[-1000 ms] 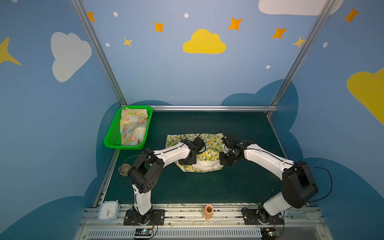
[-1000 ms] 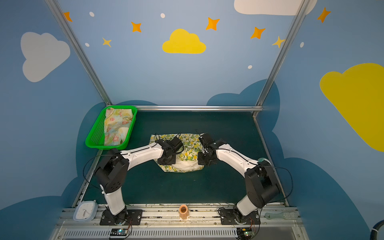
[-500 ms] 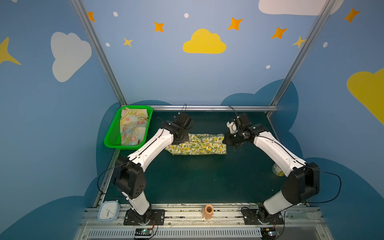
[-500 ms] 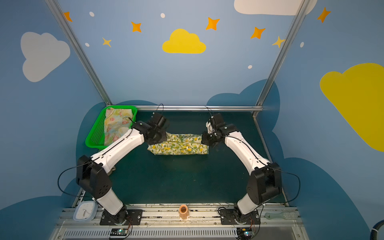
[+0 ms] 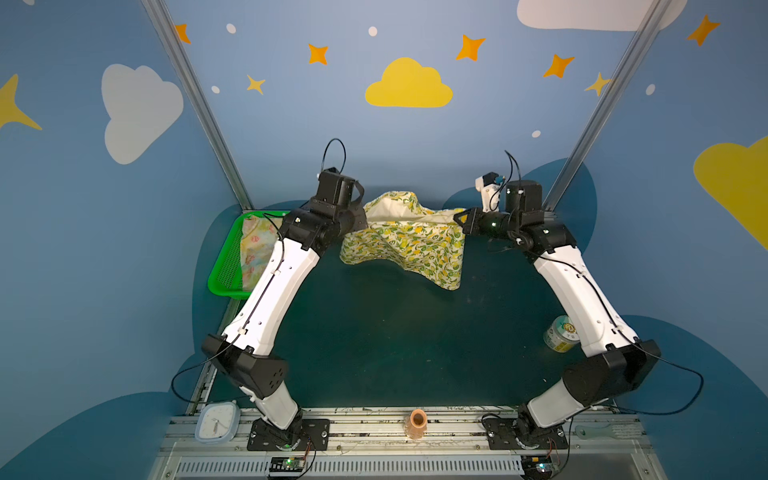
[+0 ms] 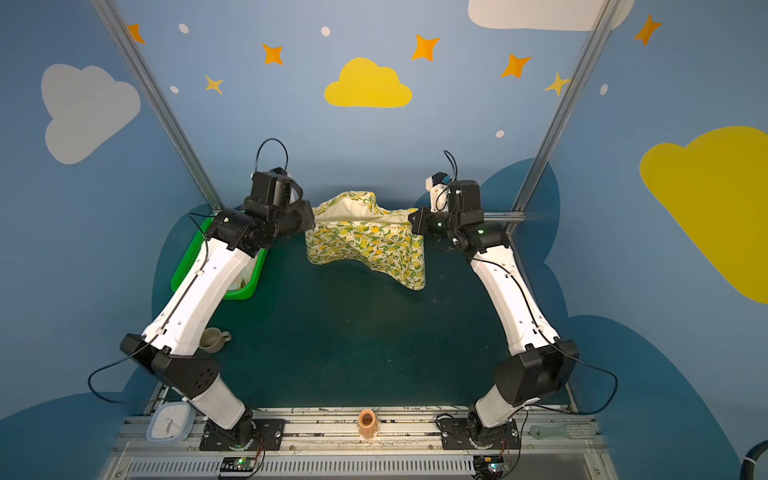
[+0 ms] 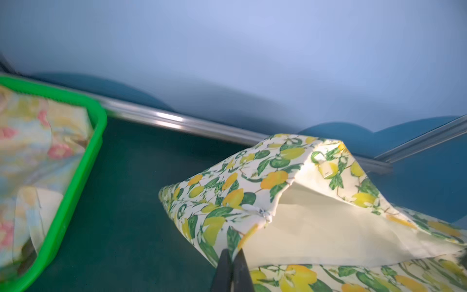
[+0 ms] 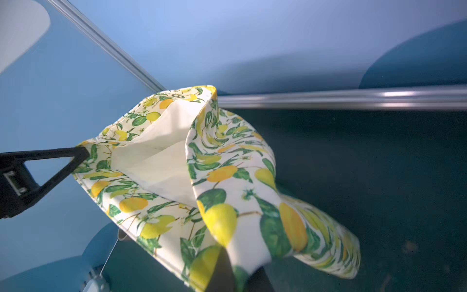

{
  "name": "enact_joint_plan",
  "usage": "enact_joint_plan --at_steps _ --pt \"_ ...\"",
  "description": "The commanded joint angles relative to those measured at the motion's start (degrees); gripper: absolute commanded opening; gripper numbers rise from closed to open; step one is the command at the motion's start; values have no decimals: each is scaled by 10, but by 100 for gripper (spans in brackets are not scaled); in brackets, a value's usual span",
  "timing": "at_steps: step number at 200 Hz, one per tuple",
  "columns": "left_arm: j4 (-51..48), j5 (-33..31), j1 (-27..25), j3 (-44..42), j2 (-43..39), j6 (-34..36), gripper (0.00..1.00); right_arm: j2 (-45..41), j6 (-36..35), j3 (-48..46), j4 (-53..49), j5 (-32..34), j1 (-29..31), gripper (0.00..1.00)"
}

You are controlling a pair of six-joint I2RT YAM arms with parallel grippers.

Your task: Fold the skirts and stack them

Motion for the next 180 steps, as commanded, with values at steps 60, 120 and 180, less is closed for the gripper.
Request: enact_joint_plan --at_steps 60,120,180 --pt "131 -21 -84 -567 -218 -190 17 -142 63 -438 66 68 98 0" --pt "106 26 -137 -607 -247 -202 64 -180 86 -464 16 77 131 51" --pt "149 71 -211 -565 -147 -160 64 -153 77 -441 -71 129 146 42"
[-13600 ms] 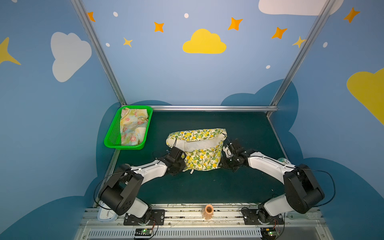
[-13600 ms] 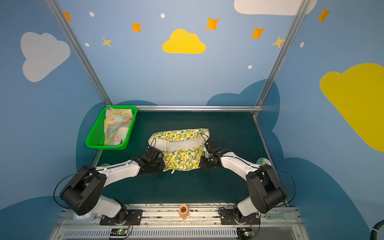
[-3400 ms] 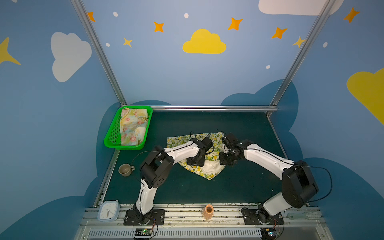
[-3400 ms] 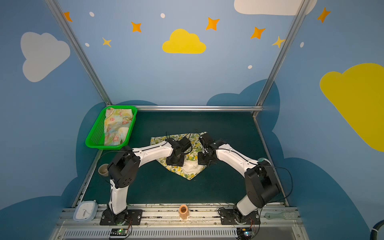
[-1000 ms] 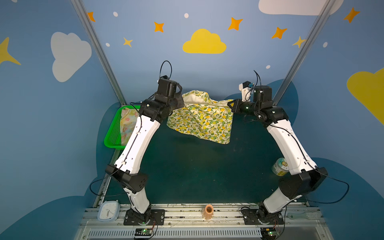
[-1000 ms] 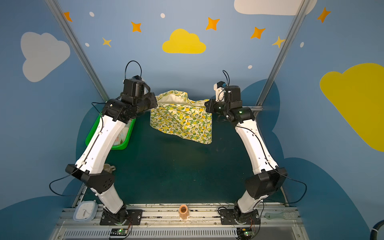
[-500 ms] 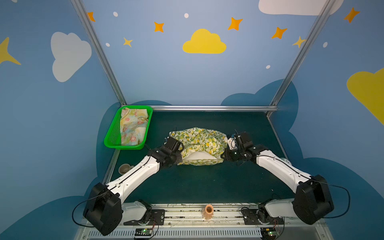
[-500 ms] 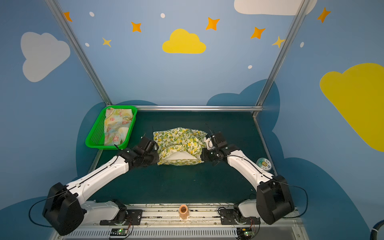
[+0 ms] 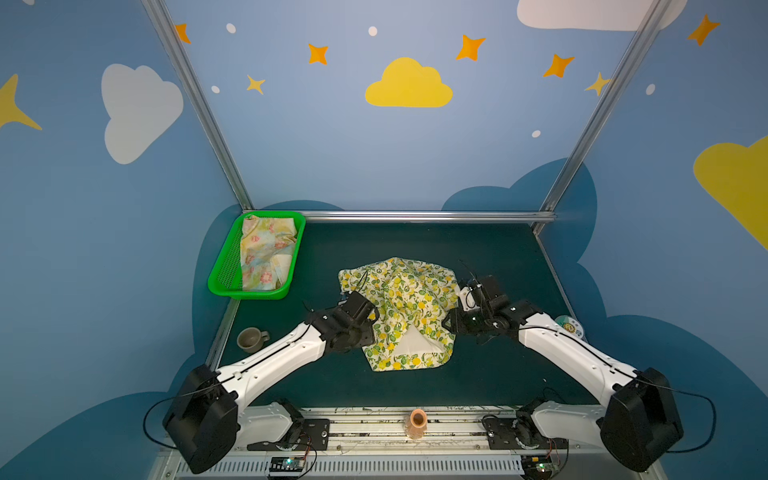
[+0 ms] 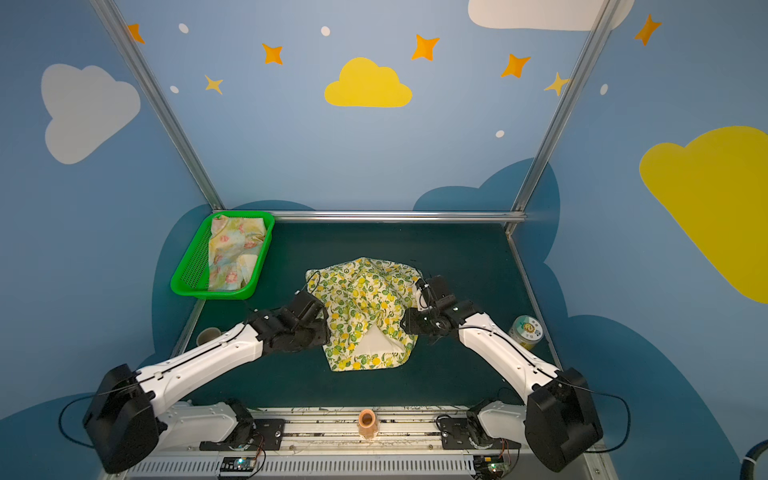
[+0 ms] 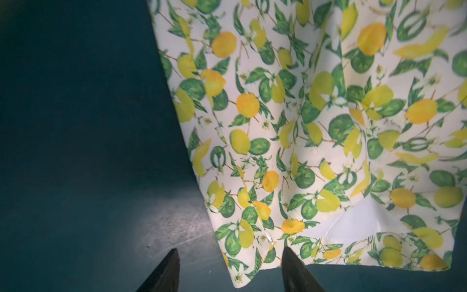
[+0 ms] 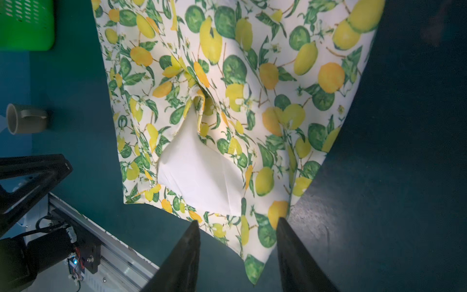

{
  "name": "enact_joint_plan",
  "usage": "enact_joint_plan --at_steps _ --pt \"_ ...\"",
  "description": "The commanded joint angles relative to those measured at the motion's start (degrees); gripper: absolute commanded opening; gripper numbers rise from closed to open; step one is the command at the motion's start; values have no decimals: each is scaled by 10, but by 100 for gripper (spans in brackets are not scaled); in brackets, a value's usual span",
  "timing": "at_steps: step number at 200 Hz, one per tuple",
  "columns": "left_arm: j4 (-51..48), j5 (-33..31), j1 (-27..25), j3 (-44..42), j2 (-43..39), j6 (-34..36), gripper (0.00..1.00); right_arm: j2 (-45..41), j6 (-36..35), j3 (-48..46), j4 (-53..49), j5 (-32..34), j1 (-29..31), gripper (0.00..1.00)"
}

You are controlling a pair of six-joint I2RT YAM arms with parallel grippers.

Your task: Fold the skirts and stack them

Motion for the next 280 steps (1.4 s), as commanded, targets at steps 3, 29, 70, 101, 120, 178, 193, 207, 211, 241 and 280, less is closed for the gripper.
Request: enact_joint_plan --at_steps 3,29,70,101,120,178,193,207,211,241,280 --pt "23 24 -29 25 45 24 64 17 -1 20 -63 46 18 41" --pt "18 30 -51 50 103 36 62 37 4 39 -83 75 54 39" --pt "0 1 -87 89 171 71 62 88 17 73 -121 85 76 39" --pt "-3 -27 -100 125 208 90 62 95 22 68 -109 73 77 38" --pt "2 -33 -106 144 224 96 62 91 22 69 -109 73 76 38" --pt "-13 -111 -107 179 280 84 56 87 22 68 -108 71 75 37" --pt "-6 -123 -108 176 281 78 51 88 22 68 -108 69 74 36" --pt "-13 -145 -108 176 279 70 47 87 22 68 -107 68 73 36" --pt "-14 -149 -108 174 278 70 46 87 23 67 -106 67 73 36" --pt "-22 -167 -107 165 263 72 32 91 22 65 -102 64 72 35" --pt "-46 -178 -105 146 252 65 11 101 22 65 -108 75 74 29"
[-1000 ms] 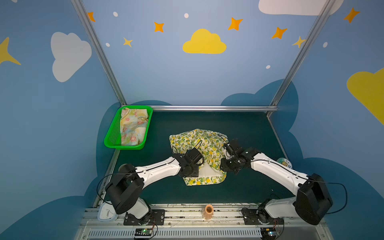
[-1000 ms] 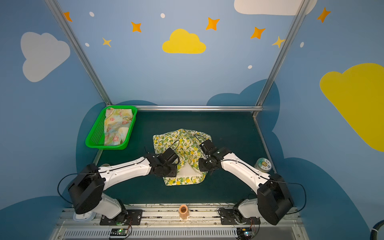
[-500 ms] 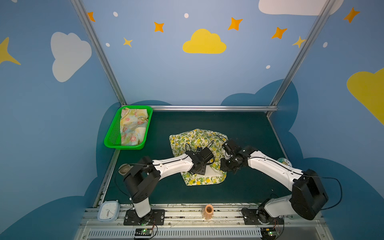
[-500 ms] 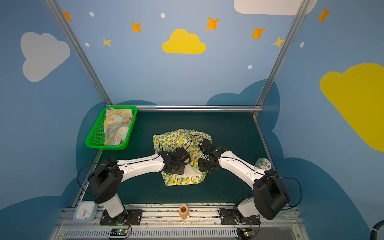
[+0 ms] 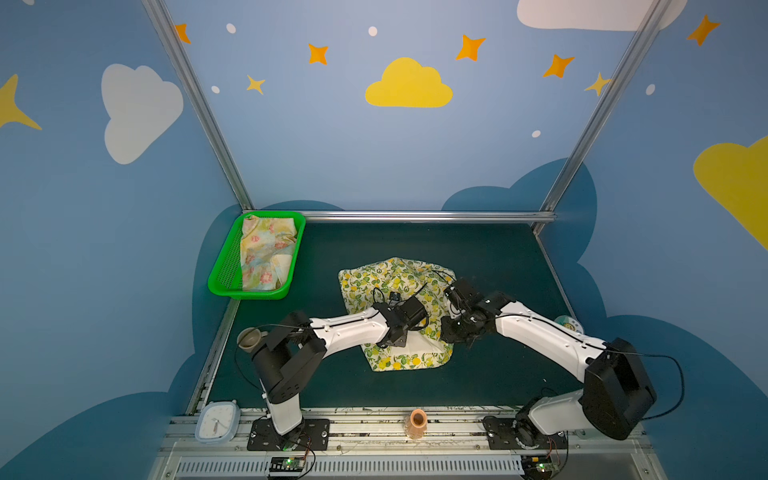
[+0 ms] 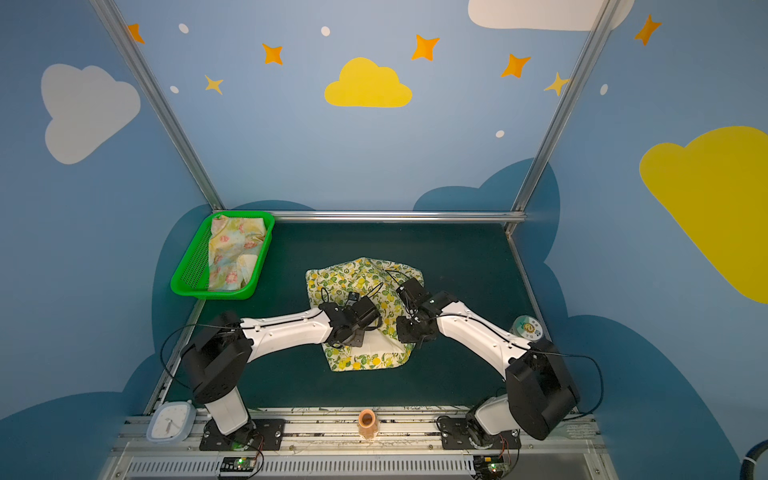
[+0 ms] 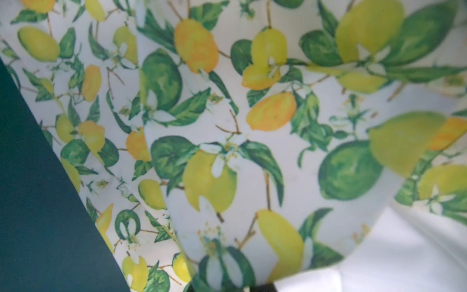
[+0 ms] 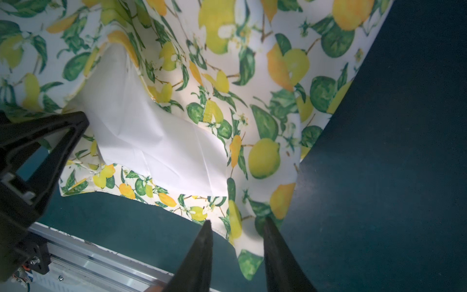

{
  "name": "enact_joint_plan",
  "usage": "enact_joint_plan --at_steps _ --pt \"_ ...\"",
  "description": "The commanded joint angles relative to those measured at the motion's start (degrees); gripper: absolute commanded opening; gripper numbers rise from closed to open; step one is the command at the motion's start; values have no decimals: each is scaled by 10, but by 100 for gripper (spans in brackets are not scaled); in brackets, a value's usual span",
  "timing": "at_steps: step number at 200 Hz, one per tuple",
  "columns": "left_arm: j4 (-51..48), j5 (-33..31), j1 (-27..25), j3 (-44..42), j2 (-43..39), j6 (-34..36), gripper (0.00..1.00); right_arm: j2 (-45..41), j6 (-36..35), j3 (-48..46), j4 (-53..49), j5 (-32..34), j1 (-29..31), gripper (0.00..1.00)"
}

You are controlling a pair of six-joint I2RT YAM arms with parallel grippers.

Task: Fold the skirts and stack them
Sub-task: 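Lay the skirt down and regrip its near edges with both grippers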

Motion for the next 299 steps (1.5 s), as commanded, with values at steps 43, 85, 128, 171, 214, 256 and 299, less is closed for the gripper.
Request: enact_joint_plan --at_steps 43,85,128,171,214,256,299 --pt "-69 -38 10 -52 -77 -19 4 -2 -13 23 -57 55 26 33" --pt "-90 -33 21 -85 -136 -31 4 24 -15 53 -103 135 97 39" --pt "-102 -25 32 -111 -174 -41 4 76 -5 70 -124 190 139 38" --pt "-113 -19 41 -130 -200 -47 5 91 1 54 -124 185 145 37" --pt "-109 -10 44 -129 -197 -44 5 91 -5 64 -131 186 166 38" --pt "-111 -8 45 -127 -189 -41 5 88 0 67 -136 170 204 42" --pt "-109 -8 48 -128 -189 -40 5 128 15 69 -143 192 217 39"
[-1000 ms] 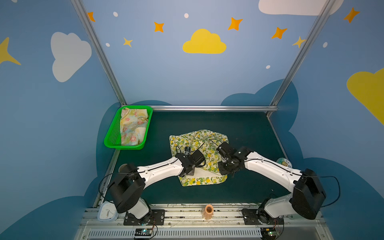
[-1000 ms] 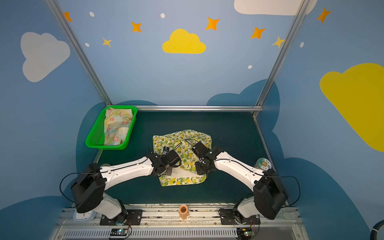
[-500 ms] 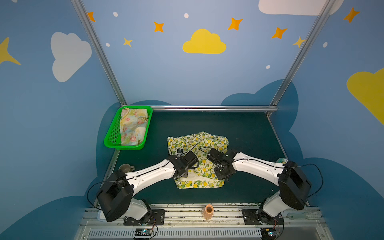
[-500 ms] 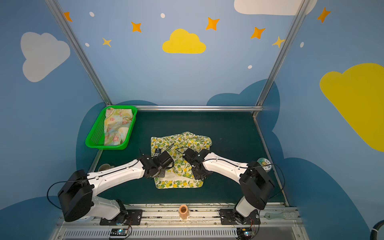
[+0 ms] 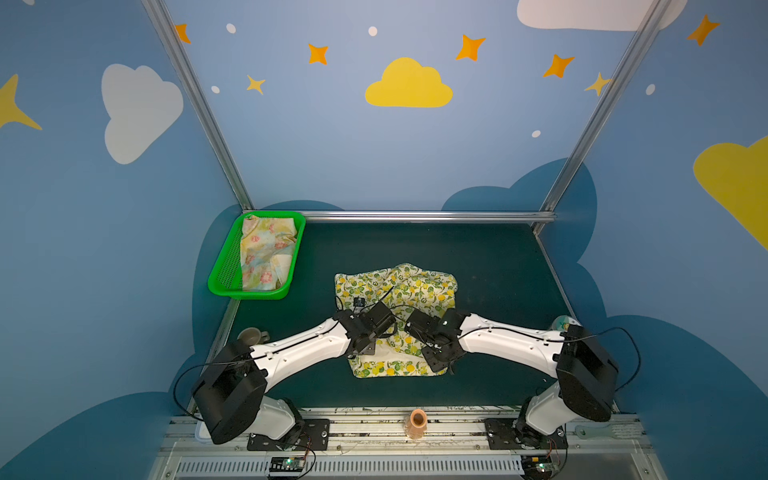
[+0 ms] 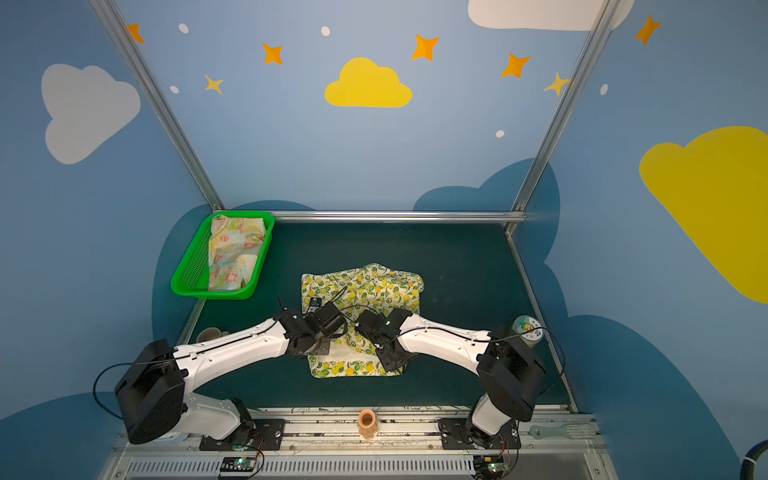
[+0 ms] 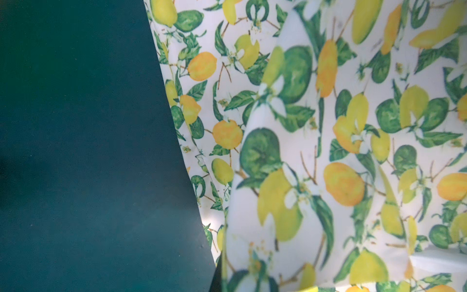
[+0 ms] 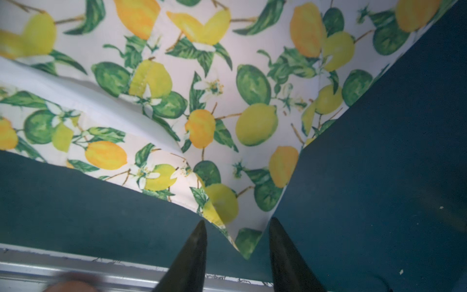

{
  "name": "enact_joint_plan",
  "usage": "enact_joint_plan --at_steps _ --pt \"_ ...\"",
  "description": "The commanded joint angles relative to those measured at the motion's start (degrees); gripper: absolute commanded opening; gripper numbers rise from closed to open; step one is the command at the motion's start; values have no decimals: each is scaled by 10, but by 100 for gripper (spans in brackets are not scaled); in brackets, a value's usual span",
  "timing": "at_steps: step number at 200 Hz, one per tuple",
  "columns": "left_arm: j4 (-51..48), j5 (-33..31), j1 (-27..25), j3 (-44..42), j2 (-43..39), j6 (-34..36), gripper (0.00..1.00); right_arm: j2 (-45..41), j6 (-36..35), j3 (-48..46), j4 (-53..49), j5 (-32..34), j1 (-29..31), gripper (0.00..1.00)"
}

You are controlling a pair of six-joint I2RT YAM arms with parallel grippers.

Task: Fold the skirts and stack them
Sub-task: 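Lay the skirt down and regrip its near edges with both grippers, then lift the lemon-print skirt with both grippers and raise it toward the far edge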

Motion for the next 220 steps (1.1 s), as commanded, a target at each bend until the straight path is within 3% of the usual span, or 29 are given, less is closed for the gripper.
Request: enact_joint_plan --at_steps 1,24,45,74,94,137,167,195,220 --pt "-16 1 4 0 5 0 5 28 14 11 -21 17 5 39" --pt "-19 0 6 -1 2 1 5 42 26 18 -34 47 5 26" --pt "-24 -1 10 -1 0 0 5 38 34 23 -41 61 -6 0" --pt "-44 -12 24 10 -6 3 5 3 22 36 -42 62 -41 0" --pt "-67 -29 47 38 -11 17 4 -34 -6 63 -38 29 -96 0" --pt "-115 -56 155 188 -10 104 4 -110 -116 175 -14 -48 -233 0" --pt "-125 -69 196 331 -8 164 4 -155 -147 246 -2 -1 -245 0" --pt "-157 -72 204 446 -4 205 6 -244 -180 211 65 -28 -245 0" --pt "-166 -76 212 497 -11 228 10 -279 -167 236 47 -30 -247 0"
